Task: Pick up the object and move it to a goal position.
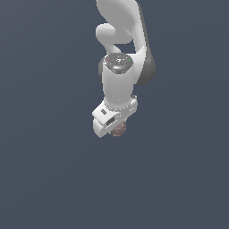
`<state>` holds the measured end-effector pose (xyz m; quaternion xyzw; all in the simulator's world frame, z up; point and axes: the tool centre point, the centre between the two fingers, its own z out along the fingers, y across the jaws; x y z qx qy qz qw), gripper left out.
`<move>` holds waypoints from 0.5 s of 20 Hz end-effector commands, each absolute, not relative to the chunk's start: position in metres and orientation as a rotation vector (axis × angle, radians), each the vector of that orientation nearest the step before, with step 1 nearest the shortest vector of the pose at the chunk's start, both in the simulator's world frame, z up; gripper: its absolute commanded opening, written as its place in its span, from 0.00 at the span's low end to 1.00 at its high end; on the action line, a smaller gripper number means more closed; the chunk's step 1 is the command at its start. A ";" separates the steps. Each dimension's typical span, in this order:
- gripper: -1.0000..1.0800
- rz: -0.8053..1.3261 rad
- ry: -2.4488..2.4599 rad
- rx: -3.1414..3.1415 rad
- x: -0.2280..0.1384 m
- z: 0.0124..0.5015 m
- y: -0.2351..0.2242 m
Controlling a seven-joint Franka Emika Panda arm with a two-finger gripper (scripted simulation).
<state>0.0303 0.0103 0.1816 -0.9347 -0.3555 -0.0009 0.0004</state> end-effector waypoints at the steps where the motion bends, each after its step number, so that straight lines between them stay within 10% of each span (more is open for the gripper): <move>1: 0.00 -0.002 -1.116 -2.935 0.041 0.203 0.010; 10: 0.00 -0.001 -1.116 -2.935 0.076 0.266 0.010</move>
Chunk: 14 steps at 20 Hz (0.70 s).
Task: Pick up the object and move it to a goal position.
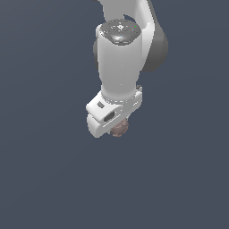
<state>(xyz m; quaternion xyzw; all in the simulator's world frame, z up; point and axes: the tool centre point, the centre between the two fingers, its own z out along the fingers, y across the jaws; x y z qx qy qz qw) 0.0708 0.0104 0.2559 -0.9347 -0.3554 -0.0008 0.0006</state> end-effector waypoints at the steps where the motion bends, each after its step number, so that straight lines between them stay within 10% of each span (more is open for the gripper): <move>1: 0.00 -0.001 -1.116 -2.935 0.079 0.271 0.010; 14: 0.00 0.000 -1.115 -2.936 0.114 0.330 0.010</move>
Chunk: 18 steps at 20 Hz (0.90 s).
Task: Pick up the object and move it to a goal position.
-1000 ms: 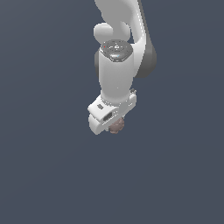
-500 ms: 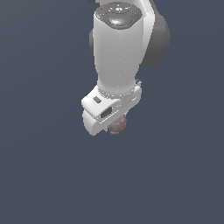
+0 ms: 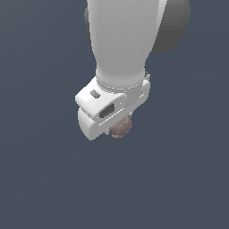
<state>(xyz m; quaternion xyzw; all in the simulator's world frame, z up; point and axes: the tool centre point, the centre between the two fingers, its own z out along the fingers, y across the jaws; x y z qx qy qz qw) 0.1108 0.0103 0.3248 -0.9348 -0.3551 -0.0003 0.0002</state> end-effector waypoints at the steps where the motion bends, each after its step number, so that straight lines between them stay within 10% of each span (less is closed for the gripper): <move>1: 0.00 0.000 -1.115 -2.936 0.116 0.334 0.010; 18: 0.00 0.000 -1.116 -2.937 0.130 0.354 0.010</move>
